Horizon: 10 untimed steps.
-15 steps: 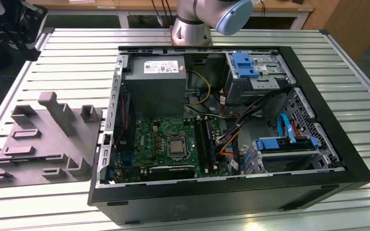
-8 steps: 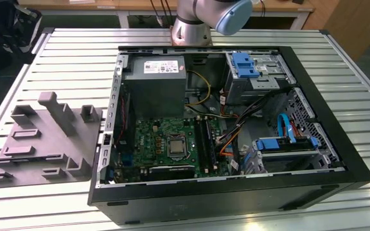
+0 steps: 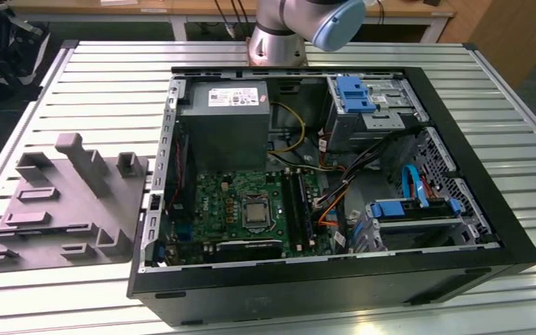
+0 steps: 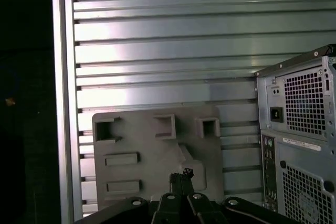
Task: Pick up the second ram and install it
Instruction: 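Reach for the second ram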
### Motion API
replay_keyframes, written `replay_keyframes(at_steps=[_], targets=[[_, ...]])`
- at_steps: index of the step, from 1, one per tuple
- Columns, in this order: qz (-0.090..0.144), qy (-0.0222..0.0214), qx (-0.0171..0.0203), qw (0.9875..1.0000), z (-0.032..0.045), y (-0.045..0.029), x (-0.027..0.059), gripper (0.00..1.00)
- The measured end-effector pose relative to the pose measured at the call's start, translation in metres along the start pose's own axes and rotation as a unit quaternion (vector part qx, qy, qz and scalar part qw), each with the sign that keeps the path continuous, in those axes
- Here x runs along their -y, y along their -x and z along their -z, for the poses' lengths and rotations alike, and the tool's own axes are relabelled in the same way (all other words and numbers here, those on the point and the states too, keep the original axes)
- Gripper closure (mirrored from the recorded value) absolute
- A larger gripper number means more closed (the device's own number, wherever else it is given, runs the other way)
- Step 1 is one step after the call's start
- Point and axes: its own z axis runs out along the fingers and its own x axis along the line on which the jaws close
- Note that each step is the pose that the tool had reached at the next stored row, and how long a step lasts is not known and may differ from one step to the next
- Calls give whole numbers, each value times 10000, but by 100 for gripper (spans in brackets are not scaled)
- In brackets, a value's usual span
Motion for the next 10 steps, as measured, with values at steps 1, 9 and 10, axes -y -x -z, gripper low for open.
replay_keyframes(at_steps=[1, 9, 10], targets=[[0, 0, 0, 10000, -8, -13, 13, 90], [1, -1, 0, 10000, -23, -46, 35, 90], [0, 0, 0, 10000, -25, -51, 41, 90]])
